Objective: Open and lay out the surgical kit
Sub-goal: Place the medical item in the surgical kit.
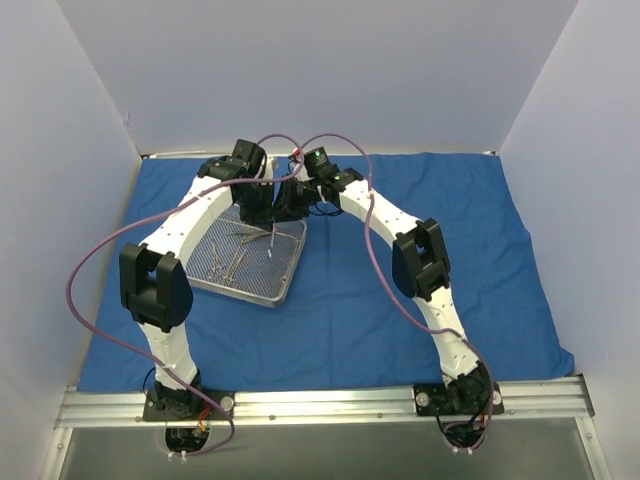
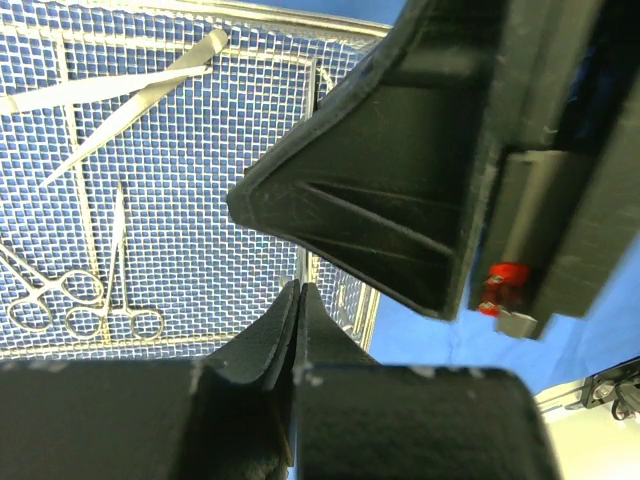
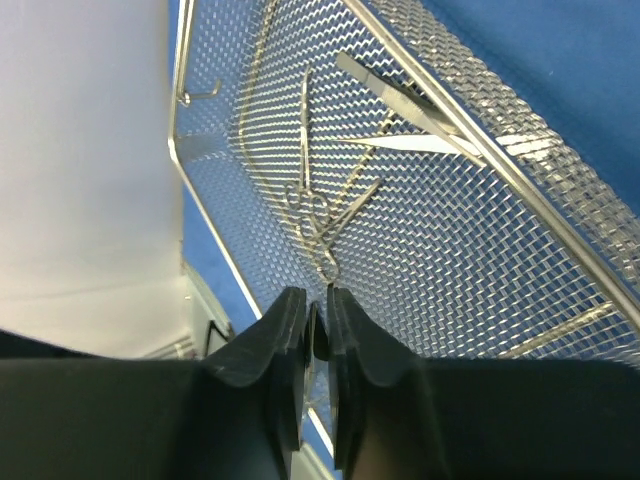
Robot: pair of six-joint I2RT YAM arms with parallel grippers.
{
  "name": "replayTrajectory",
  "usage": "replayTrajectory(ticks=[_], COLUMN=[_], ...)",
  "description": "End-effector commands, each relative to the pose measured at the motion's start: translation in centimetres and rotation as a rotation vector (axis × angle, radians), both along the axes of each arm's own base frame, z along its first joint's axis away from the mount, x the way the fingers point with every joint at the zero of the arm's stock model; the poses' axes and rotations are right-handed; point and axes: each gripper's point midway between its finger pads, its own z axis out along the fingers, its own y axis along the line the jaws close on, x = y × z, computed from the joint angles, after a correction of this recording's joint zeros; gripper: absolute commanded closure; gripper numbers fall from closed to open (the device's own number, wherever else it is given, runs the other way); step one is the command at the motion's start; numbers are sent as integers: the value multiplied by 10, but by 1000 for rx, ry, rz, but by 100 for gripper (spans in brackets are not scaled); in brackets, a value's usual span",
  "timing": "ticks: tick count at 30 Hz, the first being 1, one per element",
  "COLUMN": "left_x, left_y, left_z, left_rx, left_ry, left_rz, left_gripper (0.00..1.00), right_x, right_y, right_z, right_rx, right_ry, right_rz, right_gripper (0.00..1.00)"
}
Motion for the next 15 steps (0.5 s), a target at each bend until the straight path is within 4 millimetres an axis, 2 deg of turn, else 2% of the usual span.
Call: replayTrajectory(ticks=[1,3,4,7,9,10,12,13,14,15], left_x=[14,15,15,19,24,25,26,26,25,26], left_y=[-10,-10,-8,2,16,23,42,48,54,63], left_z=[35,36,37,44,54,57,64,65,70,65], left_rx=[-58,-58,-57,-73,-91,-100,-110,-112,-122,-125], left_ry=[-98,-98,-99,-120,-143,-153,-170,-172,-180,-177], left_rz=[-5,-4,3,31,82,97,144,161,173,195], left_gripper=[98,97,85,75,58,54,52,51,49,48], right_x=[0,1,7,15,23,32,44,51,68,77], right_y=[6,5,2,-4,-11,-22,-35,-44,-66,-80], right_z=[20,20,26,30,34,39,44,53,58,73], right_rx=[40,41,59,76,83,105,156,219,254,298], right_ry=[-26,-26,-46,-49,-63,-80,-62,-117,-132,-147], right_rz=[17,7,-8,-33,-55,-87,-162,-196,-258,-315], right_gripper=[94,100,100,100,100,100,100,100,100,100])
